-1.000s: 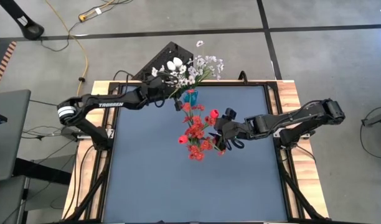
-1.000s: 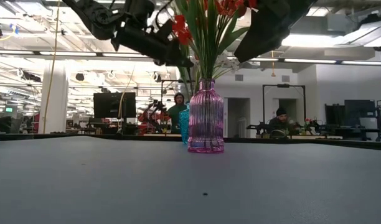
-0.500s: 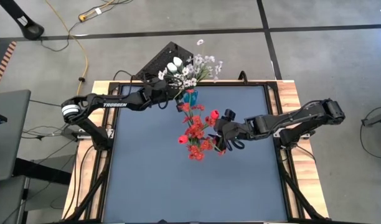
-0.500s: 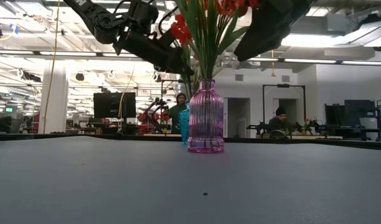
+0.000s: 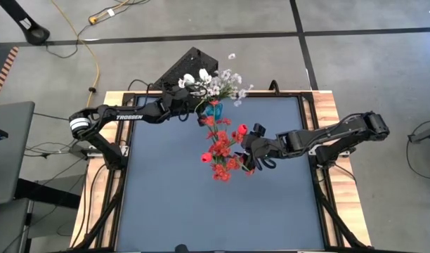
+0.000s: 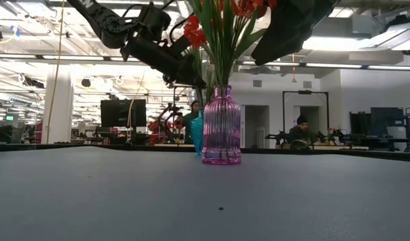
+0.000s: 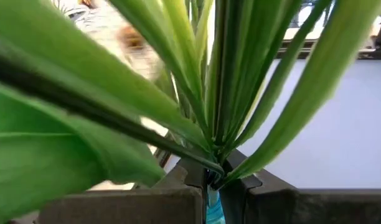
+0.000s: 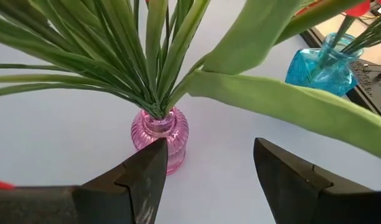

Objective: Sort flowers into vase by color
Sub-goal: Put the white flowers into the blue vase

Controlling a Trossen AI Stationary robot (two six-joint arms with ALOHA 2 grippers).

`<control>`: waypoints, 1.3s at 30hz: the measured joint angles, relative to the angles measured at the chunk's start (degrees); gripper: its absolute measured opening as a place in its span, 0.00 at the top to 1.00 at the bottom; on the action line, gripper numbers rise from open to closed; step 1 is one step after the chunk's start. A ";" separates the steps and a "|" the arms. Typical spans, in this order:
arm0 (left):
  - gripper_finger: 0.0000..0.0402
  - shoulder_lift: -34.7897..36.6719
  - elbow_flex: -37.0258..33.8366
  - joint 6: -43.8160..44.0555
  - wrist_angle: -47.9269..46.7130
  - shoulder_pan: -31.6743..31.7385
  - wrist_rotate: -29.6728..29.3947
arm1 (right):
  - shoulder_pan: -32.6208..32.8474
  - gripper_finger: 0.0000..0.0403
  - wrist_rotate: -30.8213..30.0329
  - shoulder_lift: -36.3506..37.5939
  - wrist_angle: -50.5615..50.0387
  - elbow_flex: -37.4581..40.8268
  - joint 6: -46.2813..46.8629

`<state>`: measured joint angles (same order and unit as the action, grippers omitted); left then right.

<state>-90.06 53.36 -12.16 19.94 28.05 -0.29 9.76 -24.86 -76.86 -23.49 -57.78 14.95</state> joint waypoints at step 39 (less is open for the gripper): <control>0.94 -4.83 0.33 1.90 -0.09 2.71 5.17 | 0.83 0.34 0.96 -0.02 2.22 0.00 1.15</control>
<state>-94.89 53.69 -10.26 19.85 30.76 4.88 10.59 -23.90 -76.88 -21.28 -57.78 16.10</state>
